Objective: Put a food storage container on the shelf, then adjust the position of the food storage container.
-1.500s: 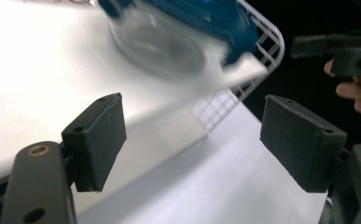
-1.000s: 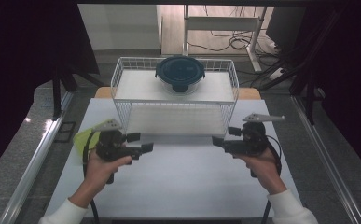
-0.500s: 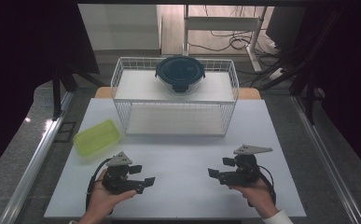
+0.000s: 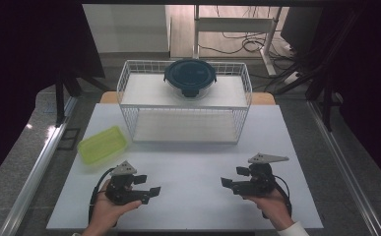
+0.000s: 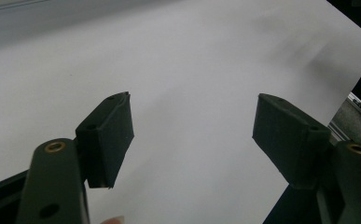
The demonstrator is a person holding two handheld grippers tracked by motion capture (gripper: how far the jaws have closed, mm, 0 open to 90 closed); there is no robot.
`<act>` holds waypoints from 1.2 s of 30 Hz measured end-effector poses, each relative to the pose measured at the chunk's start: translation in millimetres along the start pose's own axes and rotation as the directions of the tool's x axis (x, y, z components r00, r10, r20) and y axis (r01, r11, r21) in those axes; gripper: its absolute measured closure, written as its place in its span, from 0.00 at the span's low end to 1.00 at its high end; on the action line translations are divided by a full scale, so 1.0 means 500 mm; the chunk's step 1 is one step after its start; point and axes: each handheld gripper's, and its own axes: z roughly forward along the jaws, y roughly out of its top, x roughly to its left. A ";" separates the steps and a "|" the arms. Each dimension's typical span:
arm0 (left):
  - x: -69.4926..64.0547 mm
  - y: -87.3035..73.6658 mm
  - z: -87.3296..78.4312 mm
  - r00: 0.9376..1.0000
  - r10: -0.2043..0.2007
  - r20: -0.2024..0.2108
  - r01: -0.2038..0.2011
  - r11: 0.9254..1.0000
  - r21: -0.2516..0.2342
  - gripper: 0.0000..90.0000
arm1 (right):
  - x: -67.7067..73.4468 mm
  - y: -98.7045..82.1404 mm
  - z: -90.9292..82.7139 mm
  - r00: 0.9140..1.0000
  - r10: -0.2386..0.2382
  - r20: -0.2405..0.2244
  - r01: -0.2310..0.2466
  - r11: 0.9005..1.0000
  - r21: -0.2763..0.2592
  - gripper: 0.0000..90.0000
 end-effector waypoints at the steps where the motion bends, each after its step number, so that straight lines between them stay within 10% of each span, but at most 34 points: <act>1: 0.000 0.000 -0.001 1.000 -0.002 0.001 0.002 1.000 -0.002 0.31 | -0.001 0.000 0.000 1.000 0.000 0.001 0.000 1.000 0.001 0.23; 12: 0.039 0.033 -0.085 0.999 -0.009 -0.037 0.006 0.997 -0.079 0.30 | -0.001 0.002 -0.002 1.000 0.005 0.007 -0.005 1.000 -0.005 0.23; 18: 0.158 0.076 -0.147 0.986 -0.057 -0.159 0.039 0.993 -0.111 0.36 | -0.005 0.002 0.000 1.000 0.008 0.011 -0.008 1.000 0.000 0.23; 24: 0.283 0.115 -0.154 0.981 -0.151 -0.121 0.137 0.983 -0.120 0.38 | -0.011 0.001 0.004 1.000 0.016 0.006 -0.017 1.000 0.013 0.25; 32: 0.371 0.167 -0.126 0.967 -0.116 -0.225 0.112 0.993 -0.033 0.48 | -0.017 -0.001 0.004 0.999 0.035 0.003 -0.035 0.999 0.009 0.25; 36: 0.407 0.185 -0.115 0.960 -0.119 -0.253 0.125 0.992 0.005 0.69 | -0.016 -0.002 0.006 0.999 0.033 -0.001 -0.033 0.999 0.014 0.25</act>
